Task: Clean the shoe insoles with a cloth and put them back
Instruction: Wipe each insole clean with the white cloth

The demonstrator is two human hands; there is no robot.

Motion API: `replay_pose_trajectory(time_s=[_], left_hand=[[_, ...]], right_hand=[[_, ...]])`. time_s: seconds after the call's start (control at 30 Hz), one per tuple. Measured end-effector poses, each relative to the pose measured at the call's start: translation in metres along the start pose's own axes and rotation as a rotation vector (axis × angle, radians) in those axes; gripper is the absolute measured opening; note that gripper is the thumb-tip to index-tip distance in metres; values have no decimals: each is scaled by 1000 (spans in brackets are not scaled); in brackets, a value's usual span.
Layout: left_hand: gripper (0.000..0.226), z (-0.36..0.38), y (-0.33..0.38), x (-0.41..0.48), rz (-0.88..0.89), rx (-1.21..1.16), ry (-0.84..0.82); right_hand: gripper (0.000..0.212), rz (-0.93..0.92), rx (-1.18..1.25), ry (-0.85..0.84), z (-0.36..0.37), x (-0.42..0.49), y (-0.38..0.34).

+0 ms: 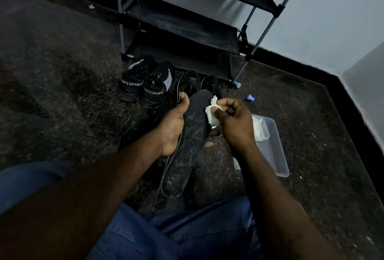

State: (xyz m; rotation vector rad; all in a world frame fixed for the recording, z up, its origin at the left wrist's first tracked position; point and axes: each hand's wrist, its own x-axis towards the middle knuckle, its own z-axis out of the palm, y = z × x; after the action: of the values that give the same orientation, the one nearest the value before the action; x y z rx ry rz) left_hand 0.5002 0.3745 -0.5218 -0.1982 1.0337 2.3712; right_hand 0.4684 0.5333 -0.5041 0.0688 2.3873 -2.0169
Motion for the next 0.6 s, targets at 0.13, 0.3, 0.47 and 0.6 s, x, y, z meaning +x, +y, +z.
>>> replay_pose_trajectory(time_s=[0.13,0.3,0.47,0.6], left_hand=[[70,2,2,-3,-3,-3,-25],[60,4,2,-3,2,-42,49],[58,7,-2,-1,11,-28,113],[63,4,3,-2,51,3,152]], right_hand=[[17,-30,-8,33,-1,-5,5],[21,-86,-99,37,1,-13,12],[21,-428,-521,125,-4,-23,12],[29,-558,-694,159,-8,-34,22]])
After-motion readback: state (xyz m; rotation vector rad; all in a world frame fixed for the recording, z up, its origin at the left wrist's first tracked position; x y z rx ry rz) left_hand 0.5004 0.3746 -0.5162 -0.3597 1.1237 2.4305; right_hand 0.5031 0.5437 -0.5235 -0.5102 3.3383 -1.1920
